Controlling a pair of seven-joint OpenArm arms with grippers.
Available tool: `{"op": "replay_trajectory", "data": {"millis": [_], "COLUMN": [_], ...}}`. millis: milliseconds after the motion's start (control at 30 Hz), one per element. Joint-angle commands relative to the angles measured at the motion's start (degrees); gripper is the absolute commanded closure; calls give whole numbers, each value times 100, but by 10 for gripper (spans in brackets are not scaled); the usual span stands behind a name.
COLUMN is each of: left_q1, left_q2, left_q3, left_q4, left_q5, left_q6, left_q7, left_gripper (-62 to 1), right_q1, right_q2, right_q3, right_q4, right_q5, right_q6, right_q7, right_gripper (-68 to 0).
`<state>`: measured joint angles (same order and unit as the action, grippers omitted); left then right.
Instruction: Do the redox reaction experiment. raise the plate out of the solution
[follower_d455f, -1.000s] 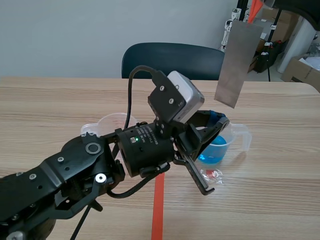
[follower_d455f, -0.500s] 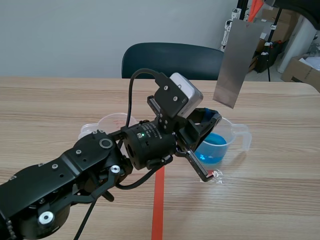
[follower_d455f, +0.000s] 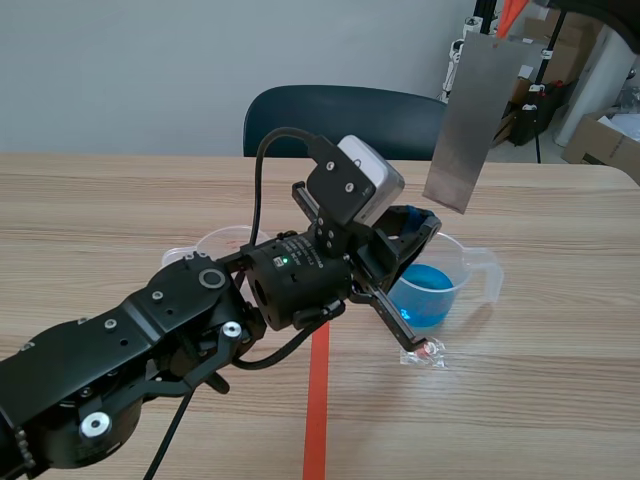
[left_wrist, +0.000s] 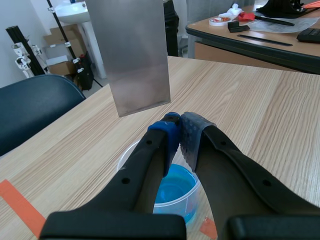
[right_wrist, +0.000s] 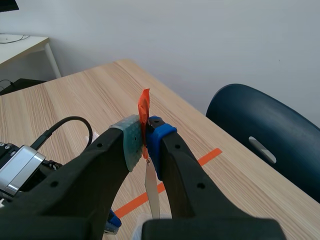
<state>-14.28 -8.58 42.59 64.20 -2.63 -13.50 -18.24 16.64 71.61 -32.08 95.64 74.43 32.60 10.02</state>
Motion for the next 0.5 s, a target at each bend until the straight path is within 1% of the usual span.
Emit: {"op": "replay_trajectory", "data": {"millis": [0, 167, 233, 333, 467], "left_q1": [-68, -68, -68, -66, -66], "left_q2": [94, 92, 94, 92, 94], "left_q3": [-17, -17, -17, -20, -20], "left_q4": [129, 129, 129, 129, 129], "left_q5": [-57, -57, -59, -59, -61], "left_q6": [31, 42, 131, 387, 387], "left_q7": [-79, -70, 9, 28, 13], "left_gripper": [-25, -25, -25, -25, -25], "right_q1": [144, 144, 144, 144, 144], "right_q2": [74, 74, 74, 74, 74], "right_q3": [138, 138, 138, 138, 138], "right_q4": [44, 44, 44, 44, 42], "right_q5": [107, 107, 107, 107, 175], "right_q6": [0, 0, 0, 0, 0], "right_q7": [83, 81, 79, 74, 57], "right_gripper": [-4, -4, -4, -4, -4]}}
